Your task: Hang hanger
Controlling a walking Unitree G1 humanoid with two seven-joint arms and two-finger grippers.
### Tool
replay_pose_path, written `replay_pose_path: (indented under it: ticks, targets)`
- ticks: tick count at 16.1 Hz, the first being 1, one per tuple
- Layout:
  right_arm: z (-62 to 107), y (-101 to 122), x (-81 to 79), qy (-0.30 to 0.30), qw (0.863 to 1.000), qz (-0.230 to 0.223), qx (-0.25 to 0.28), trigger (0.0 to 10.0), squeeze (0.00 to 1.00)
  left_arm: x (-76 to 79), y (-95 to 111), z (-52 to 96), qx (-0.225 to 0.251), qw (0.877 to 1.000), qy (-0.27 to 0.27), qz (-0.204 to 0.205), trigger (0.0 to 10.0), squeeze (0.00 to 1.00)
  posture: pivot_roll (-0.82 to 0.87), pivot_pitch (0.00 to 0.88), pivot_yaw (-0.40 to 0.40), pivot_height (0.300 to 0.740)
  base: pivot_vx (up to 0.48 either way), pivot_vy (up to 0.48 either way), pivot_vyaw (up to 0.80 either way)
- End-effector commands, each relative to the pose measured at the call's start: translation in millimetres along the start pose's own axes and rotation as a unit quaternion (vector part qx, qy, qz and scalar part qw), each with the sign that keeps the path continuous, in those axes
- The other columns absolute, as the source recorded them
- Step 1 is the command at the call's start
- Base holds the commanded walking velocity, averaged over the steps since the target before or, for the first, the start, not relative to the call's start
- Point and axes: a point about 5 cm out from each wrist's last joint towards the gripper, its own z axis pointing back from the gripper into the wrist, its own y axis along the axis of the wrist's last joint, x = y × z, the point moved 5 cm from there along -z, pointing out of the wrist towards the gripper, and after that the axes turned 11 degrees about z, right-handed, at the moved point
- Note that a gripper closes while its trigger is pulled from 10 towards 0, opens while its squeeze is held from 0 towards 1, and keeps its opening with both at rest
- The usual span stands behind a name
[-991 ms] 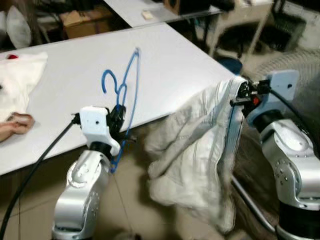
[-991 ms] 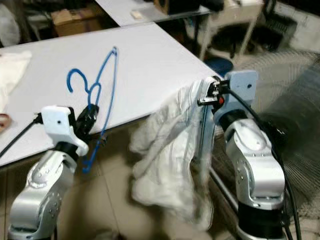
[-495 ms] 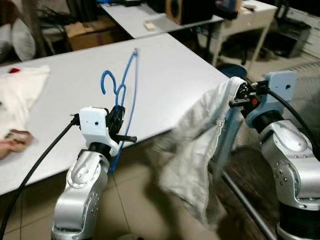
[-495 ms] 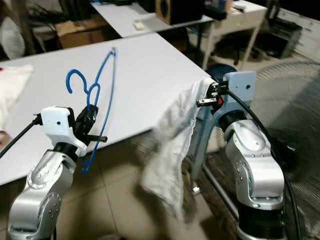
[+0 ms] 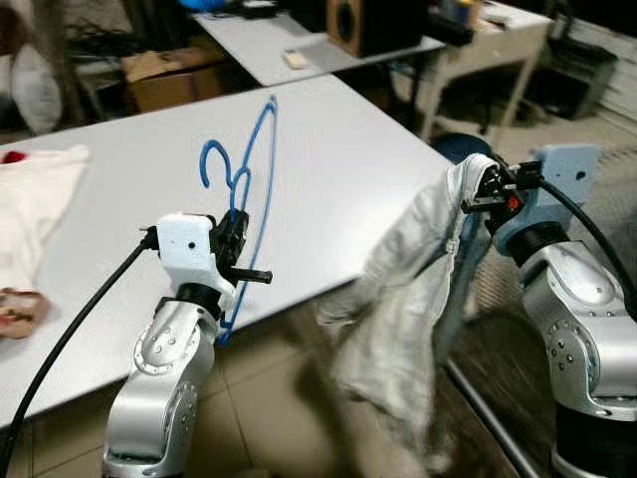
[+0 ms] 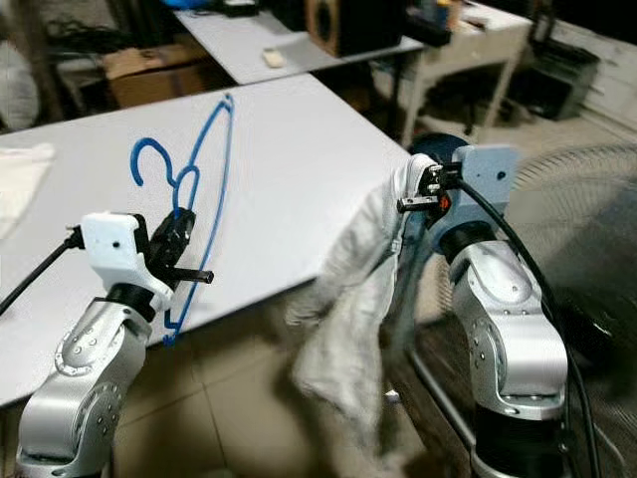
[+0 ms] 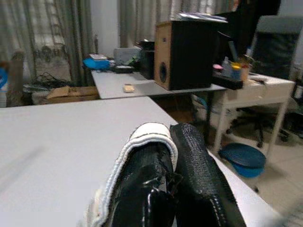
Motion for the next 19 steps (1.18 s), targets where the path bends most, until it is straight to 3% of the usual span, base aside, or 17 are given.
replay_pose_path:
  ticks: [1, 8, 10, 13, 15, 16, 17, 18, 19]
  targets:
    - [-1.5, 13, -2.4, 0.003, 1.000, -0.001, 0.026, 10.0, 0.00, -6.5, 5, 1.7, 0.007, 1.000, 0.009, -0.007, 10.0, 0.00, -0.12, 0.043, 0.017, 0.740, 0.379, 0.000, 0.00]
    - [-3.4, -8, 8.9, -0.022, 1.000, 0.005, -0.017, 10.0, 0.00, -13.4, 1, 7.1, -0.003, 1.000, 0.019, -0.011, 10.0, 0.00, -0.11, 0.059, 0.011, 0.740, 0.372, 0.000, 0.00]
    - [-11.8, -22, 23.8, -0.038, 0.997, 0.040, -0.051, 10.0, 0.00, -16.9, 1, 8.4, -0.003, 1.000, 0.027, -0.012, 10.0, 0.00, -0.11, 0.061, 0.005, 0.740, 0.366, 0.000, 0.00]
    - [-58.2, -18, 58.3, -0.086, 0.989, 0.101, -0.059, 10.0, 0.00, -30.7, 2, 9.5, 0.001, 0.998, 0.063, 0.000, 10.0, 0.00, -0.10, 0.055, 0.000, 0.740, 0.105, 0.000, 0.00]
    - [-96.7, 19, 67.7, -0.120, 0.985, 0.119, -0.026, 10.0, 0.00, -44.4, 8, 8.8, 0.012, 0.996, 0.091, -0.004, 10.0, 0.00, -0.10, 0.048, 0.013, 0.740, 0.000, 0.000, 0.00]
    - [-120.1, 79, 51.1, -0.117, 0.986, 0.108, 0.054, 10.0, 0.00, -56.0, 14, 10.4, 0.024, 0.993, 0.116, -0.012, 10.0, 0.00, -0.08, 0.044, 0.021, 0.740, 0.000, 0.000, 0.00]
    - [-128.7, 144, 0.0, -0.034, 0.981, 0.093, 0.167, 10.0, 0.00, -66.3, 22, 12.5, 0.041, 0.989, 0.139, -0.019, 10.0, 0.00, -0.08, 0.042, 0.022, 0.740, 0.000, 0.000, 0.00]
    - [-125.5, 172, -32.0, 0.028, 0.971, 0.084, 0.222, 10.0, 0.00, -71.0, 27, 13.8, 0.050, 0.987, 0.150, -0.020, 10.0, 0.00, -0.08, 0.042, 0.022, 0.740, 0.000, 0.000, 0.00]
    - [-100.7, 212, -106.8, 0.174, 0.926, 0.084, 0.323, 10.0, 0.00, -83.3, 37, 18.1, 0.068, 0.982, 0.175, -0.026, 10.0, 0.00, -0.07, 0.036, 0.021, 0.740, 0.000, 0.000, 0.00]
